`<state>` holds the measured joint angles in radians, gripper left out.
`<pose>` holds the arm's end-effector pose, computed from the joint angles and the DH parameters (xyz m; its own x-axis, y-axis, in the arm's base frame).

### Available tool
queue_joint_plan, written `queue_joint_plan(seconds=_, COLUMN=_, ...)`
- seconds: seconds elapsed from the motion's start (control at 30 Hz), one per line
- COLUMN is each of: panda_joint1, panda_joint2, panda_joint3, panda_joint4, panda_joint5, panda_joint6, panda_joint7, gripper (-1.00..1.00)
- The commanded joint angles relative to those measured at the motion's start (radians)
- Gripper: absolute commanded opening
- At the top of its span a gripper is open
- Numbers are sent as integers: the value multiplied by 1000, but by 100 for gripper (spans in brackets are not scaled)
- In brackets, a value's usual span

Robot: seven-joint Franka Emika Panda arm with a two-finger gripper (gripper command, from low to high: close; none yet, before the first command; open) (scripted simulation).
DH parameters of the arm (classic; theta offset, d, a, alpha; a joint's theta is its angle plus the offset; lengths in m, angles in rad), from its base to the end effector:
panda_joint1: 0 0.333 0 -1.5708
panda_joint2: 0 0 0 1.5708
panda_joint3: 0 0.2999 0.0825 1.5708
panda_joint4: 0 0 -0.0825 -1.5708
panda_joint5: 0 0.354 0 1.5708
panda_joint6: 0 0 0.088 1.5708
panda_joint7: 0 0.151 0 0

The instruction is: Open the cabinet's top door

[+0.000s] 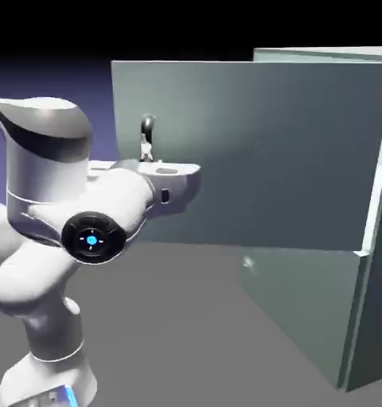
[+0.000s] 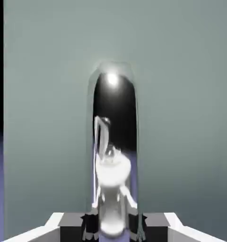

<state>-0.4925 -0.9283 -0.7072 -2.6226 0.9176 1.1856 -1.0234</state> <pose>0.1485 -0.1460 0.5329 0.6416 -0.2971 0.7071 0.6416 -0.2973 -0.7071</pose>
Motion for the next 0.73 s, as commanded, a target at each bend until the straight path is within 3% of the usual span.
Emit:
queue_joint_plan(seconds=0.0, panda_joint1=32, panda_joint2=34, panda_joint3=-34, panda_joint4=36, panda_joint5=-22, panda_joint6=-28, panda_joint7=-14, gripper=-100)
queue_joint_plan(seconds=0.37, panda_joint1=420, panda_joint2=315, panda_joint3=-406, panda_joint4=409, panda_joint5=-169, panda_joint6=-312, panda_joint7=-145, gripper=-100)
queue_joint_plan(seconds=0.7, panda_joint1=782, panda_joint2=365, panda_joint3=-714, panda_joint4=639, panda_joint5=-233, panda_joint6=-443, panda_joint7=-167, gripper=-100)
